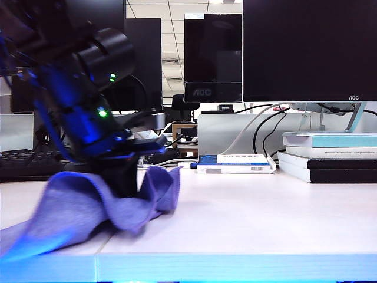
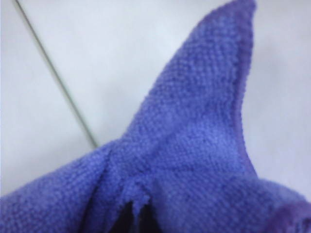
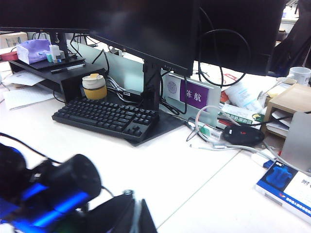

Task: Wipe the table from front to back using the rag.

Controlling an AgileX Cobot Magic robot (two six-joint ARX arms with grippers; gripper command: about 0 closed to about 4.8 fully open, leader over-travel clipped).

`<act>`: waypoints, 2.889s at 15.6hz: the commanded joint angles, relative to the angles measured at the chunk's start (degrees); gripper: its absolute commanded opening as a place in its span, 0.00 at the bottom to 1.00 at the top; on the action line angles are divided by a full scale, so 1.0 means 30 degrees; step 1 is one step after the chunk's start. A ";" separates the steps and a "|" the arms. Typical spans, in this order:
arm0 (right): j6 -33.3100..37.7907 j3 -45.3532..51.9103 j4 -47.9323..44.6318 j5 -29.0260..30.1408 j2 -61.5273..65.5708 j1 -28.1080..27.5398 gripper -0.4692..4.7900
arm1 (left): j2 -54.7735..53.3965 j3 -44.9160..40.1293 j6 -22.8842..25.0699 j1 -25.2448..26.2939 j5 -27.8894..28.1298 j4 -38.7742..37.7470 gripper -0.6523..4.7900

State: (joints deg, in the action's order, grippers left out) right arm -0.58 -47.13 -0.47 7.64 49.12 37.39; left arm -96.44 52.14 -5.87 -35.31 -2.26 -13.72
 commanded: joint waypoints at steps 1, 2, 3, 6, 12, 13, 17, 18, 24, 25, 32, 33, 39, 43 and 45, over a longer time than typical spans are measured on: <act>-0.0051 -0.0095 -0.0182 0.0073 -0.0044 0.0007 0.09 | 0.0401 -0.1457 -0.0211 -0.0852 -0.0699 -0.2535 0.11; -0.0051 -0.0095 -0.0168 0.0073 -0.0044 0.0007 0.09 | 0.0401 -0.1457 -0.0211 -0.0896 -0.0692 -0.2820 0.11; -0.0051 -0.0095 -0.0138 0.0073 -0.0044 0.0007 0.09 | 0.0408 -0.1457 -0.0204 -0.0998 -0.0648 -0.2834 0.11; -0.0044 -0.0095 0.0175 0.0073 -0.0044 0.0007 0.09 | 0.1304 -0.1377 -0.0204 -0.0969 -0.0459 -0.1945 0.11; -0.0036 -0.0095 0.0117 0.0080 -0.0044 0.0015 0.09 | 0.2528 0.1836 -0.0066 -0.0947 0.0051 -0.2892 0.52; -0.0036 -0.0095 0.0080 0.0080 -0.0051 0.0029 0.09 | 0.2521 0.2353 -0.0066 -0.0823 0.0044 -0.2987 0.52; -0.0036 -0.0095 0.0124 0.0066 -0.0036 0.0270 0.09 | 0.2535 0.4430 -0.0029 -0.0823 0.0321 -0.4758 0.62; -0.0036 -0.0095 0.0168 0.0066 0.0007 0.0262 0.09 | 0.2550 0.4830 0.0095 -0.0831 0.0328 -0.5304 0.69; -0.0044 -0.0095 0.0568 0.0058 0.0437 0.0255 0.09 | 0.2776 0.6215 0.0962 -0.0831 0.0299 -0.7213 0.11; -0.0044 -0.0080 0.0597 0.0058 0.0532 0.0255 0.09 | 0.2892 0.6411 0.0969 -0.0831 0.0321 -0.7278 0.15; -0.0051 -0.0073 0.1749 -0.0007 0.1239 0.0233 0.09 | 0.3643 0.8167 0.1392 -0.0831 0.0299 -0.7905 0.08; -0.0058 -0.0073 0.2178 0.0066 0.1632 0.0233 0.09 | 0.3745 0.8313 0.1770 -0.0831 0.0284 -0.8182 0.10; -0.2324 -0.0073 0.1887 0.2229 0.4575 0.0255 0.47 | 0.4022 0.8706 0.2667 -0.0823 0.0357 -0.9544 0.27; -0.1173 -0.0073 0.1086 0.1202 0.3825 0.0248 0.09 | 0.5807 0.8706 0.2652 -0.0838 0.0976 -0.9136 0.11; -0.1042 -0.0073 0.1027 0.0510 0.2477 0.0270 0.09 | 0.7716 0.8706 0.2433 -0.0838 0.1931 -0.8932 0.11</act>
State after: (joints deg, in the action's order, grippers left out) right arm -4.34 -47.13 3.53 10.22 57.84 38.13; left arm -75.29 77.91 1.67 -37.76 2.20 -41.60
